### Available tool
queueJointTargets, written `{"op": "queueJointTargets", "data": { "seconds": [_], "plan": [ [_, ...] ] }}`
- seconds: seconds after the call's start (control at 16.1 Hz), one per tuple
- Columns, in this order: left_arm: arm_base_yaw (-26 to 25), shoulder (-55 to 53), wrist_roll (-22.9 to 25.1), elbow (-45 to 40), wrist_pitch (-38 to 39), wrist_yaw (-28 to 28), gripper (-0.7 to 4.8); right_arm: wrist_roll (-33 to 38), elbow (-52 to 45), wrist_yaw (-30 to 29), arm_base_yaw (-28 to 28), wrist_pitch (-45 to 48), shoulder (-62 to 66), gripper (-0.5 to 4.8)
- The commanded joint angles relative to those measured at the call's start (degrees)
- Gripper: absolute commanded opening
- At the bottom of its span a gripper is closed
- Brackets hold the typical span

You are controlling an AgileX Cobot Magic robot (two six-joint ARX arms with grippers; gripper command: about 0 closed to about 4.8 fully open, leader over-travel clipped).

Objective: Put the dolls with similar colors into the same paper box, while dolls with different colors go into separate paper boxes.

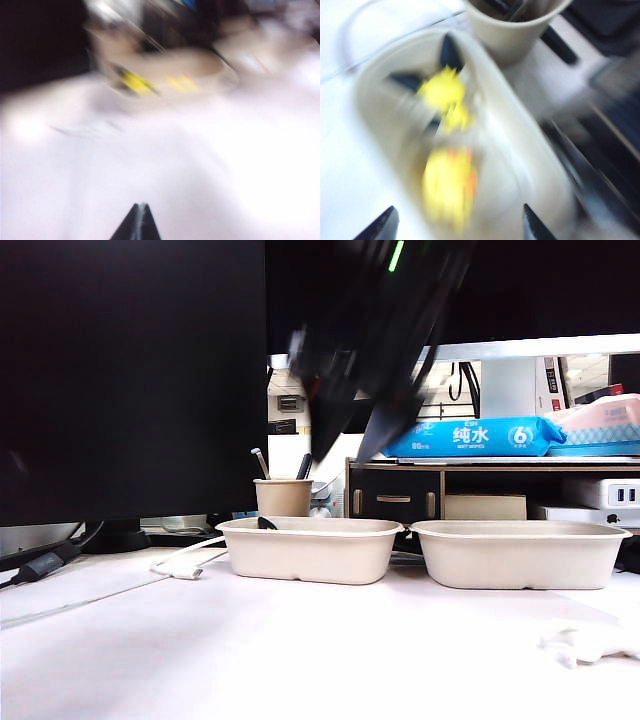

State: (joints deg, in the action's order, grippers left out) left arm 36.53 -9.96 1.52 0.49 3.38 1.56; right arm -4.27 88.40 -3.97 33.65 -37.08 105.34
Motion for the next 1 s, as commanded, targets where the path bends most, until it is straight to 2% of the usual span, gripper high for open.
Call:
{"op": "queueJointTargets", "data": {
  "seconds": [0.06, 0.12, 0.25, 0.5, 0.68, 1.0],
  "plan": [
    [6.8, -6.9, 0.0, 0.0, -0.7, -0.3, -0.05, -2.8, -0.8, 1.6, 0.1, -10.5, -7.8, 3.2],
    [8.5, -9.4, 0.0, 0.0, -0.6, -0.3, -0.05, -3.0, -3.0, 1.5, 0.1, -13.3, -12.1, 3.2],
    [8.9, -10.3, 0.0, 0.0, -0.5, -0.3, -0.05, -3.0, -8.2, 1.5, 0.1, -16.4, -17.9, 3.2],
    [8.8, -10.3, 0.0, 0.0, -0.5, -0.3, -0.05, -2.1, -27.0, 1.5, 0.1, -17.3, -31.2, 3.2],
    [8.8, -10.2, 0.0, 0.0, -0.5, -0.3, -0.05, -2.0, -34.9, 0.7, 0.1, -16.9, -34.3, 3.2],
    [8.8, -10.2, 0.0, 0.0, -0.5, -0.3, -0.05, -4.0, -41.4, 0.4, 0.1, -13.2, -34.1, 3.2]
  ]
}}
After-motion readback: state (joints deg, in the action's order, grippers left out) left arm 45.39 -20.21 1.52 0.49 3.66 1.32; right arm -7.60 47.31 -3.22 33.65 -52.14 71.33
